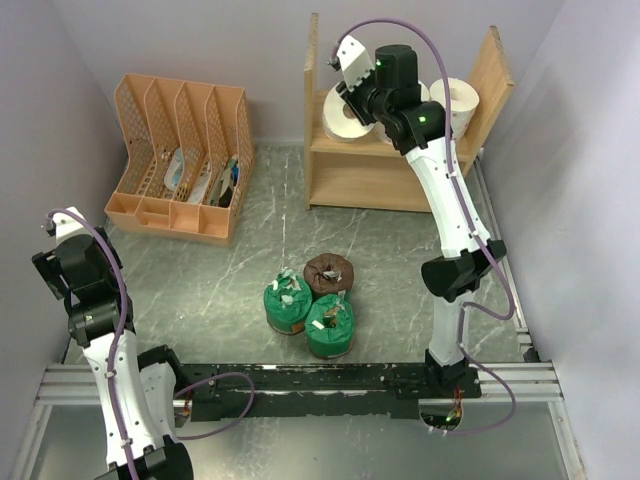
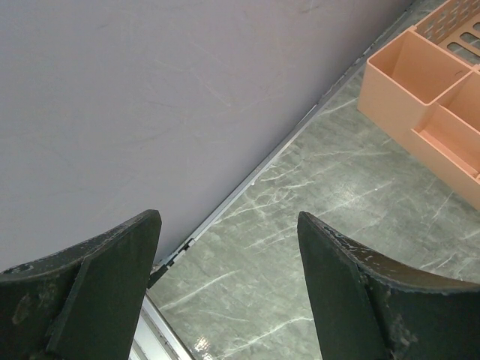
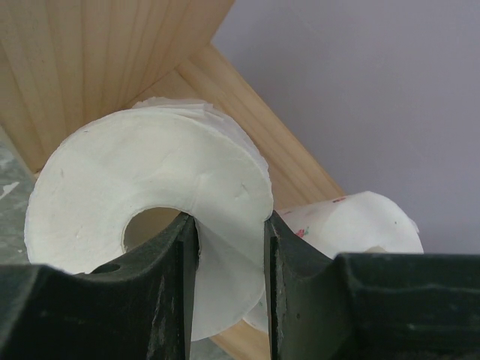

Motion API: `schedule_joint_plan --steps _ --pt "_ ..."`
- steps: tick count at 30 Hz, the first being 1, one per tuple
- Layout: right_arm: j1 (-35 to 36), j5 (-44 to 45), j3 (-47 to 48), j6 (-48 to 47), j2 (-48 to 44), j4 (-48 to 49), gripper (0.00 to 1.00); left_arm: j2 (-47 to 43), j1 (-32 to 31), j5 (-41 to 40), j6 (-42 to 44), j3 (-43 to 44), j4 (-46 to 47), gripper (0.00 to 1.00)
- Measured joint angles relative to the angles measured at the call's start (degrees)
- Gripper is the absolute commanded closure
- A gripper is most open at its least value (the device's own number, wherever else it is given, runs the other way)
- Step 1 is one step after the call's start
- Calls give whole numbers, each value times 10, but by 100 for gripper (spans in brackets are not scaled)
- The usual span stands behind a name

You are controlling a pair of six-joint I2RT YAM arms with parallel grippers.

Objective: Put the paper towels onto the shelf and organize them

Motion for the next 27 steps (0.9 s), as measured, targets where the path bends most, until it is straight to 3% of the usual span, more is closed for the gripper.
schedule_joint_plan --steps 5,11,14,27 --pt "-3 -12 5 11 5 0 100 0 1 0 0 0 0 15" --pt "-14 -23 13 24 13 1 61 0 1 0 0 0 0 15" --pt "-17 -27 17 34 21 11 51 0 1 0 0 0 0 15" --pt "-24 -26 27 38 31 43 42 0 1 0 0 0 0 15"
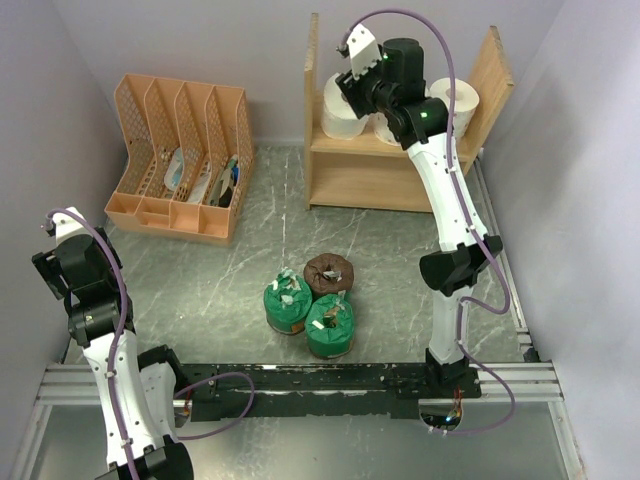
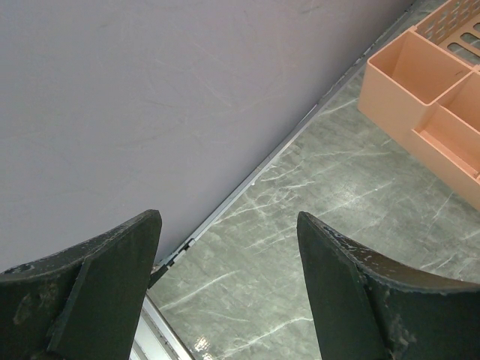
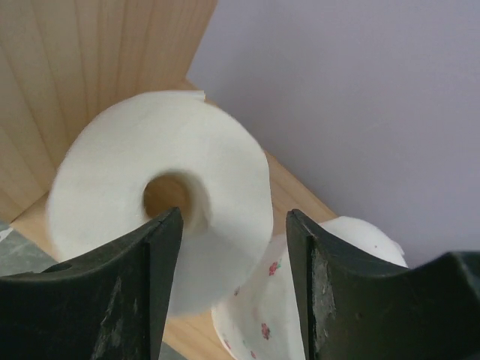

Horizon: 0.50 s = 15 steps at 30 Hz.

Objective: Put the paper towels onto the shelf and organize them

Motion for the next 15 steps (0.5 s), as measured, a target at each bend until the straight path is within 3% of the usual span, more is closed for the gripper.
schedule_joint_plan --steps 13,15 --pt "0 -5 27 23 -21 29 39 0 0 5 2 0 0 14" --pt "0 -10 16 24 -49 28 4 1 0 5 2 0 0 14"
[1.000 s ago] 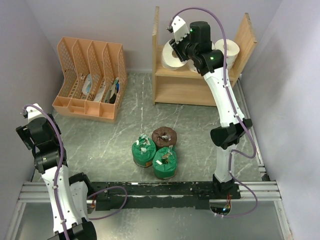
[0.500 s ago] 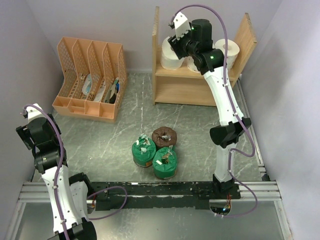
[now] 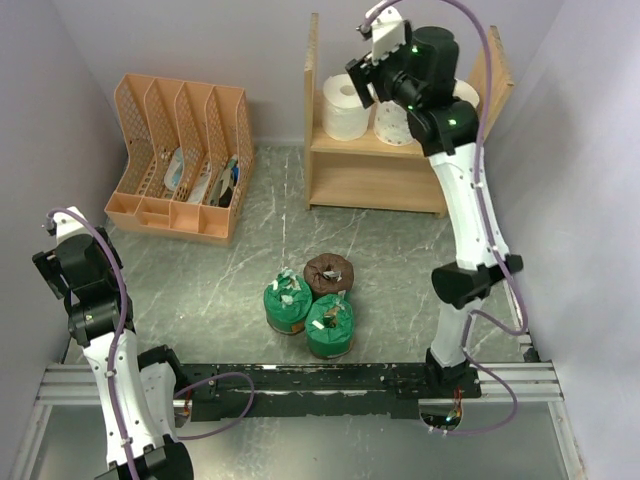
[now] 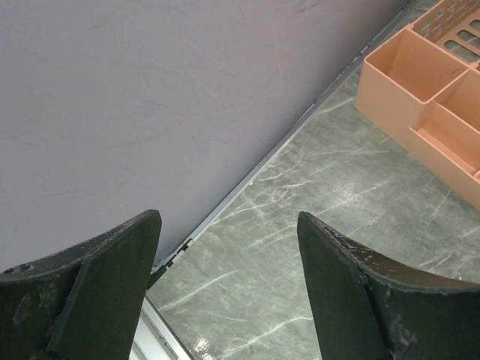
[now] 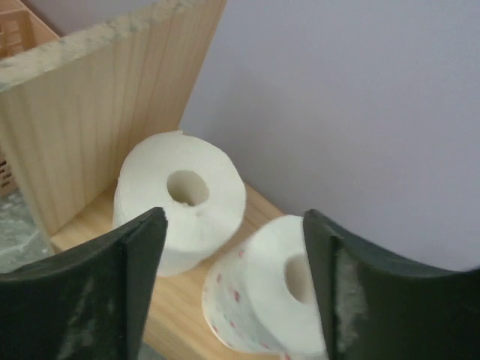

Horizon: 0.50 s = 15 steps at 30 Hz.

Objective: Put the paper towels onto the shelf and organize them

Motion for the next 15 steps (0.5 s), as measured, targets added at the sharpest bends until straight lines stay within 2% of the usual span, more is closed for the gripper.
schedule_joint_plan --steps 1,4,9,12,15 --pt "0 -4 -10 0 -19 -1 0 1 0 0 0 0 0 13" --pt "0 -28 -89 -11 -106 3 0 2 0 3 2 -1 0 6" --pt "0 -139 -341 -72 -325 -38 0 5 2 38 10 -1 0 3" --pt "0 -191 -453 -106 -395 -86 0 13 3 65 14 -1 0 3" --pt "1 -207 -574 -120 -415 -113 0 28 4 86 15 -1 -1 4"
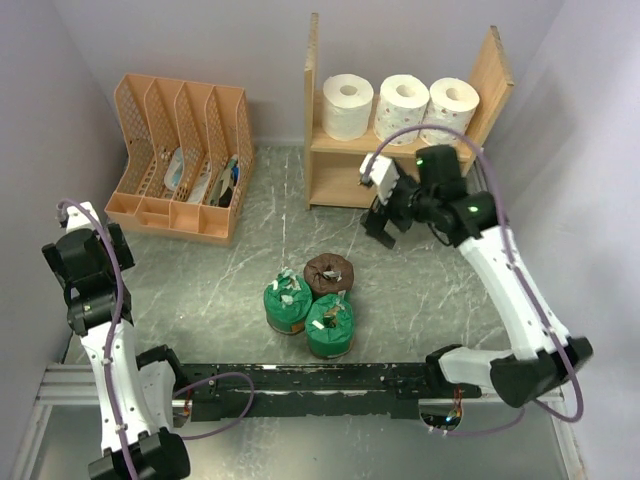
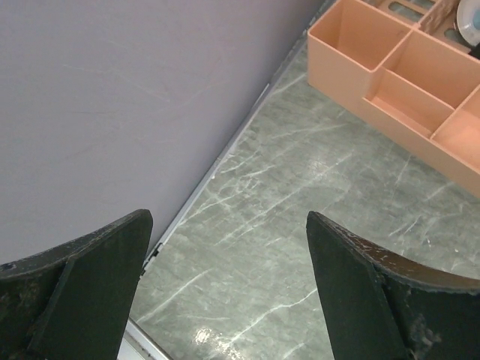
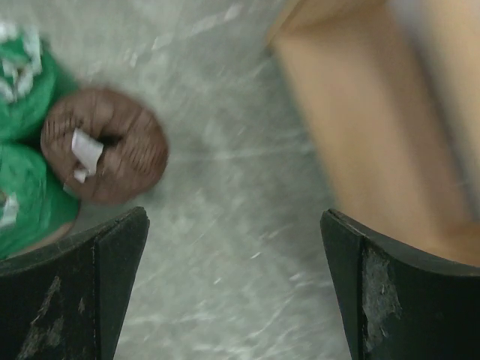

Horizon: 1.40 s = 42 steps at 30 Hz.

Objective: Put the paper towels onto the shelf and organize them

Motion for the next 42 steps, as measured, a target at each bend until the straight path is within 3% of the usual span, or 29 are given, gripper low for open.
schedule_joint_plan --steps 5,14,21,32,42 --pt "-1 -7 -132 -2 39 -13 0 23 2 24 0 0 -3 4" --pt "0 -85 -84 3 125 12 0 26 14 66 3 0 -3 4" --pt "14 -114 -100 21 173 47 0 28 17 72 4 0 -4 5" --pt "144 -71 -145 43 198 76 0 36 17 81 7 0 -5 5" --pt "148 7 -161 43 215 98 0 35 17 84 8 0 -6 5"
